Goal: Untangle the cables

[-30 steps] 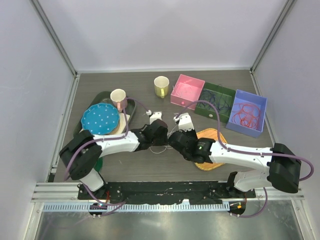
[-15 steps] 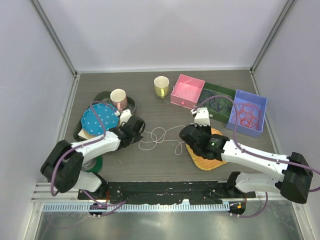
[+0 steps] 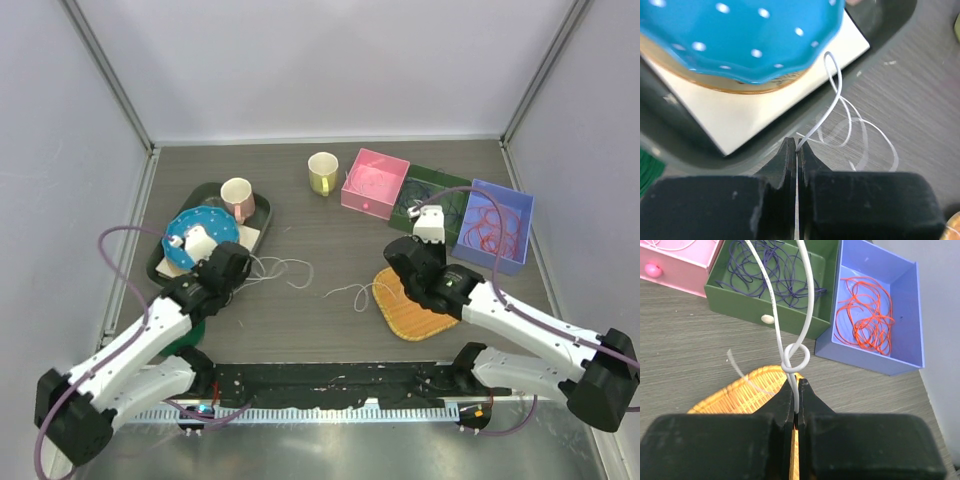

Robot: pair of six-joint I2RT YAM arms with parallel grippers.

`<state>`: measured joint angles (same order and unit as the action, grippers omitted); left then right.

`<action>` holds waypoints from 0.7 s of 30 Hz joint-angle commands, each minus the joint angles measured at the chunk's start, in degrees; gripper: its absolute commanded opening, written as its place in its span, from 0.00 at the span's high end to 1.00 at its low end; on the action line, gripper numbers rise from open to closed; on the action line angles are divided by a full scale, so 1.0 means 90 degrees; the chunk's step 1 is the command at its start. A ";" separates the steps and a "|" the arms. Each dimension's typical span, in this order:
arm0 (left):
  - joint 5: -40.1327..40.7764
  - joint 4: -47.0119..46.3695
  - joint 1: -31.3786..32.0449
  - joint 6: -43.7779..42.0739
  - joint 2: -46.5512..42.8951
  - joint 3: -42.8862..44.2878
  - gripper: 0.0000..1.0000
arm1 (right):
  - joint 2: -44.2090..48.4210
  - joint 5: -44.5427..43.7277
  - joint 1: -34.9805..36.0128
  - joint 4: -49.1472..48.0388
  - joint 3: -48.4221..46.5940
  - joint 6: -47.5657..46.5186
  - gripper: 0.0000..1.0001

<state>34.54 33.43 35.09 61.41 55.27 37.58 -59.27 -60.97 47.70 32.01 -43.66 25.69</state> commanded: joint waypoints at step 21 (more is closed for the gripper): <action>-0.2969 -0.2327 -0.0071 -0.1012 -0.0741 -0.1246 1.00 | -0.1371 0.1170 -0.0163 -0.4433 -0.3680 -0.3955 0.99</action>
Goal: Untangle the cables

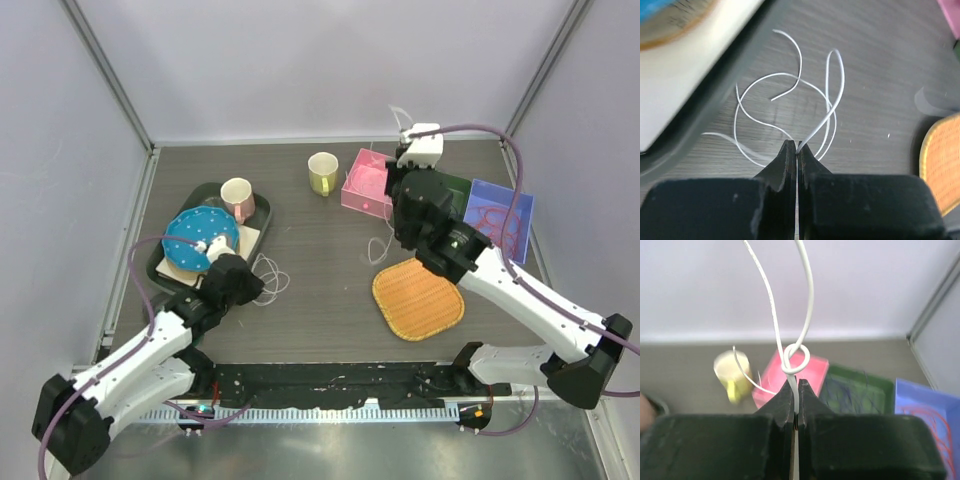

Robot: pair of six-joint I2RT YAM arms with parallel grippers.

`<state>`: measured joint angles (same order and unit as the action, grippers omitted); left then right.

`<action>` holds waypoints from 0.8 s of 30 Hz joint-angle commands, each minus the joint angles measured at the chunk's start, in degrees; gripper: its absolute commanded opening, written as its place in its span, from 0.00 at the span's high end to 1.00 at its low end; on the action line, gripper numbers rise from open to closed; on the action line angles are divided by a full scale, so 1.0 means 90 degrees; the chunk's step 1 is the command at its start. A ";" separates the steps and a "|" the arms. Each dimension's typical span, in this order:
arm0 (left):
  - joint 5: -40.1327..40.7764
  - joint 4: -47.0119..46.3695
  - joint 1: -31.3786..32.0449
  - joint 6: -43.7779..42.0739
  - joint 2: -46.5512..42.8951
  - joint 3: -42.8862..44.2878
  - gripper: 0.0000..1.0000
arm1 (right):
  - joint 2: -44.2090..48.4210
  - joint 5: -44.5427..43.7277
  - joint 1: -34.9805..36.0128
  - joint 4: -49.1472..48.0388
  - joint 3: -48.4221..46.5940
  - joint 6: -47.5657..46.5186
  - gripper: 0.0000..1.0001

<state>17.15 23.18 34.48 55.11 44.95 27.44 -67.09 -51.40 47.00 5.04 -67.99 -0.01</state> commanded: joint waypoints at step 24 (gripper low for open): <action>-0.0724 -0.1101 -0.0003 -0.0440 -0.0248 -0.0305 1.00 | -0.4262 0.1394 -0.2029 -0.3441 -0.3549 -0.1972 0.99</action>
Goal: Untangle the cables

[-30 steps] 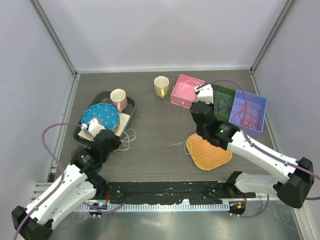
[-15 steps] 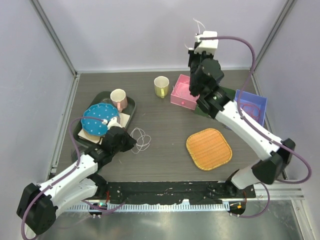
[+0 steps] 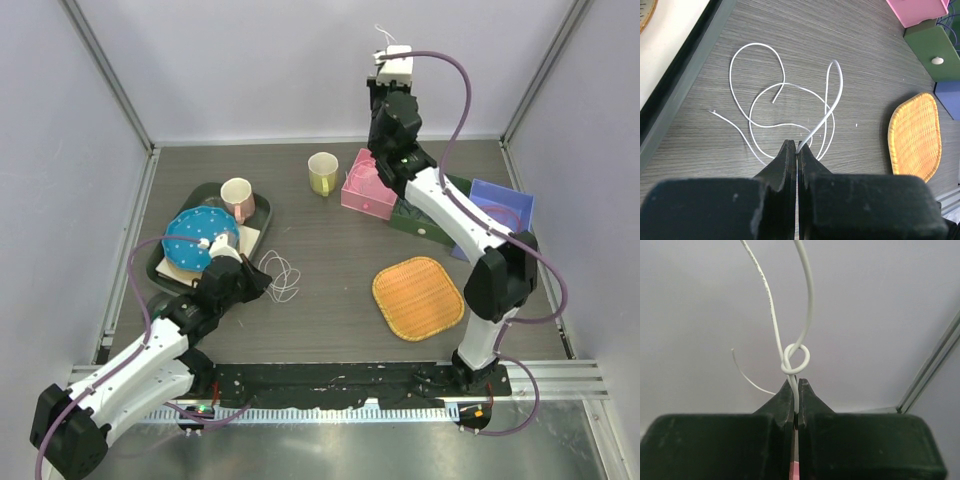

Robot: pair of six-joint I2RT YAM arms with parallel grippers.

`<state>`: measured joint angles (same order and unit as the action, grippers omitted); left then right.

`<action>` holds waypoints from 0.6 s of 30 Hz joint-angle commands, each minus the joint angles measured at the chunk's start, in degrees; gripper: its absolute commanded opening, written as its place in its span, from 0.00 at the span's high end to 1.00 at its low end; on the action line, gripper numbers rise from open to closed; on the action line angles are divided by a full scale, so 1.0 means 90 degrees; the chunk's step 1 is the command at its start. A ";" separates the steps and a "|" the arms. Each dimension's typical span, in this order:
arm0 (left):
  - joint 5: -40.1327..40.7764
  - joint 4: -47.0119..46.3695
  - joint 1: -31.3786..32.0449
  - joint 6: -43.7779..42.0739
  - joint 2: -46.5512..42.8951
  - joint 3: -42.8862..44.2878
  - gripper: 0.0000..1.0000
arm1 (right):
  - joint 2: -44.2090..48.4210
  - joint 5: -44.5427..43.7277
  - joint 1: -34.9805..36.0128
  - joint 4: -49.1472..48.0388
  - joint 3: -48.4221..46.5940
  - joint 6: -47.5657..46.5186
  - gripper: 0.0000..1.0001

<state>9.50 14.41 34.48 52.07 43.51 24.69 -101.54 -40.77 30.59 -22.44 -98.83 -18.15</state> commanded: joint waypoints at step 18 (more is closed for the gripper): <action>0.0244 -0.0039 -0.0003 -0.0093 -0.0176 -0.0009 1.00 | -0.1716 0.0272 -0.0508 0.1083 0.0854 0.2581 0.99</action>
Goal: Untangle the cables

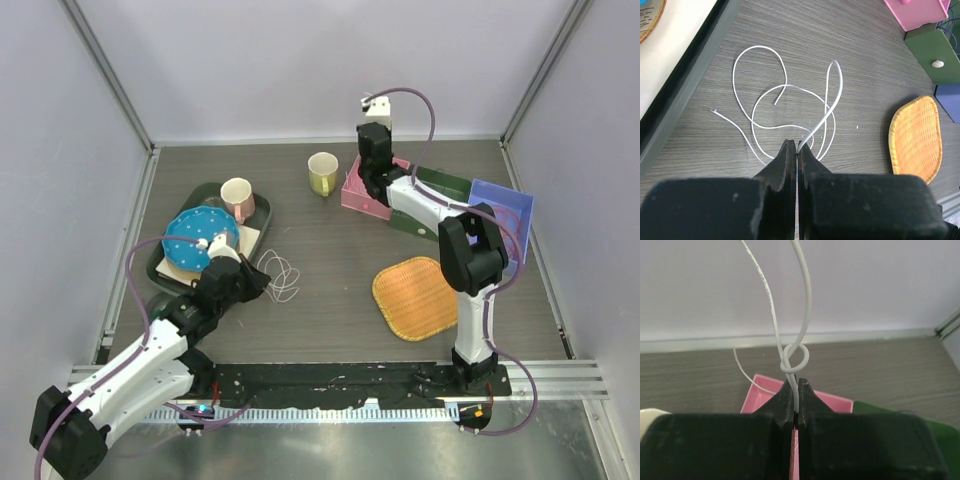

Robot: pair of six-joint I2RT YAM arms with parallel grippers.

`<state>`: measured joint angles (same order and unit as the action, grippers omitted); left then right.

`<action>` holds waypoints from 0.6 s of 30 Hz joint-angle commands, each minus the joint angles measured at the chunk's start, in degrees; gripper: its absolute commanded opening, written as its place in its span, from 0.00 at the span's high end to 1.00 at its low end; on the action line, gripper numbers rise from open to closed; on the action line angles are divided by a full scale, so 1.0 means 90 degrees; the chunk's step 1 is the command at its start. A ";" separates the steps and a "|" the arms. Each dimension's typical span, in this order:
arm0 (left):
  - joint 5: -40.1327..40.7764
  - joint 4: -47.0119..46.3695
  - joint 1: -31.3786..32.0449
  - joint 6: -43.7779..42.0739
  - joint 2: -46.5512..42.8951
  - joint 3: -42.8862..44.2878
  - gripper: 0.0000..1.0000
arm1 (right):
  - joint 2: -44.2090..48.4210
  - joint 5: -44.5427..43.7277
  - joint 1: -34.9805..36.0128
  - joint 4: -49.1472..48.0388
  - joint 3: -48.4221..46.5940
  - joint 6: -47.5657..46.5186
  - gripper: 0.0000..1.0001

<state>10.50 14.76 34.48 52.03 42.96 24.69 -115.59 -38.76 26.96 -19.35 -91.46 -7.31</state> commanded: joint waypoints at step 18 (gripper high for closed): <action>-0.0180 -0.0234 -0.0003 -0.0059 -0.0027 0.0069 1.00 | -0.0106 0.0713 -0.0212 0.2843 -0.0394 0.2043 0.44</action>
<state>10.11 14.83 34.48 52.03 42.68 24.60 -118.89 -35.20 25.02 2.42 -89.19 12.32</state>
